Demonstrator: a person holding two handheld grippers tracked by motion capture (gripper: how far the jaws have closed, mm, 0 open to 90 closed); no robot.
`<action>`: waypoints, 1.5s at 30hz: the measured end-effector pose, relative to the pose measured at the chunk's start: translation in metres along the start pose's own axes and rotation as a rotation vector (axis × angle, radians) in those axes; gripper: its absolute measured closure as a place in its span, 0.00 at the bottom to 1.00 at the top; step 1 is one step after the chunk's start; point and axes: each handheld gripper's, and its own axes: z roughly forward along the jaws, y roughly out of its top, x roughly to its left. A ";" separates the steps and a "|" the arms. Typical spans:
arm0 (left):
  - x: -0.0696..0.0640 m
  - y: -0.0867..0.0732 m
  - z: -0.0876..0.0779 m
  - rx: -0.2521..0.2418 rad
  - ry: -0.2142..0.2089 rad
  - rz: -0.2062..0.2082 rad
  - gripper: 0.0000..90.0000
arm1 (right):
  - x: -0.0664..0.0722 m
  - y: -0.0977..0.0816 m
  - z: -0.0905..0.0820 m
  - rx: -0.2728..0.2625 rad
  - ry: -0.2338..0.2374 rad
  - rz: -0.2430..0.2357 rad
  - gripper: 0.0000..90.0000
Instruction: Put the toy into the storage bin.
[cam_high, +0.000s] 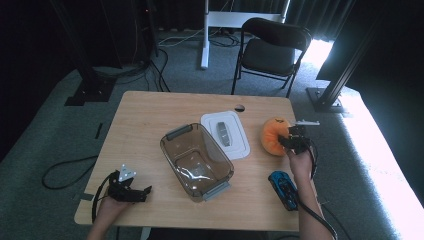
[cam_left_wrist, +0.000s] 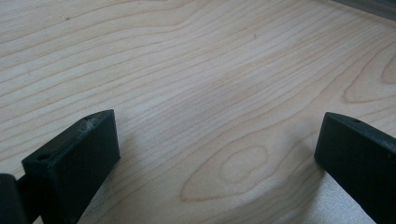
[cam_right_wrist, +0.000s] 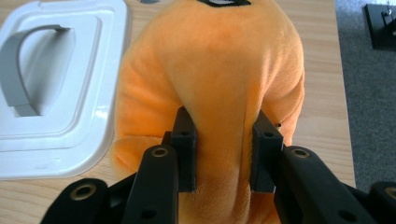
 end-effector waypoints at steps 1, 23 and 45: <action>0.000 0.000 0.000 0.000 0.000 0.000 0.00 | 0.000 0.001 -0.001 -0.003 0.003 -0.002 0.76; 0.000 0.000 0.000 0.000 0.000 0.000 0.00 | 0.016 0.011 -0.043 -0.085 0.055 -0.066 0.76; 0.000 0.000 0.000 -0.001 0.001 0.000 0.00 | 0.067 0.027 -0.092 -0.198 0.205 -0.194 0.76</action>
